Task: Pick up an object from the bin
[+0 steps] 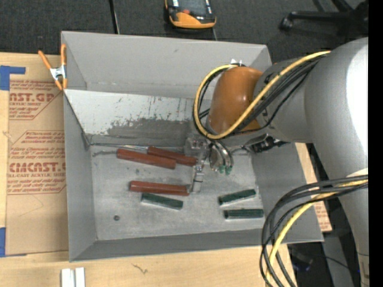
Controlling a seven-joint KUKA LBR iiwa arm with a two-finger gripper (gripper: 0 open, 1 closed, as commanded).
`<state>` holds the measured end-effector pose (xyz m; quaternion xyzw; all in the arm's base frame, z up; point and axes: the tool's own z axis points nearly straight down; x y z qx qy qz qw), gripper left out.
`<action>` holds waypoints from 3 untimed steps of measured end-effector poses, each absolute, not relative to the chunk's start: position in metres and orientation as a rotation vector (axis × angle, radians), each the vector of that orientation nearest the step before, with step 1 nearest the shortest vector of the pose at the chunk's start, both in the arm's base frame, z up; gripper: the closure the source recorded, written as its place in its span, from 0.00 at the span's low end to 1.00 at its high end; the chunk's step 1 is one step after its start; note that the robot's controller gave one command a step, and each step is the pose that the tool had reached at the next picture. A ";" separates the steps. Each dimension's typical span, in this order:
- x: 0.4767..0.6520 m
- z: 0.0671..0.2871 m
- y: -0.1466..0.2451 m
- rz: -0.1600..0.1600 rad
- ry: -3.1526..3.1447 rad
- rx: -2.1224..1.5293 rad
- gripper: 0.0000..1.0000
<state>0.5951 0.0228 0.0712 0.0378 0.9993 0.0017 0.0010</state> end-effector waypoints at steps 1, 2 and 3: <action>0.585 0.072 0.017 0.006 3.124 0.264 0.00; 0.591 0.072 0.020 -0.001 3.135 0.170 0.00; 0.586 0.073 0.018 0.003 3.125 0.264 1.00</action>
Offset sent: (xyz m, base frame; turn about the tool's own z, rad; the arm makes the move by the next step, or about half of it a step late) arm 0.0000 0.0000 0.0000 0.0000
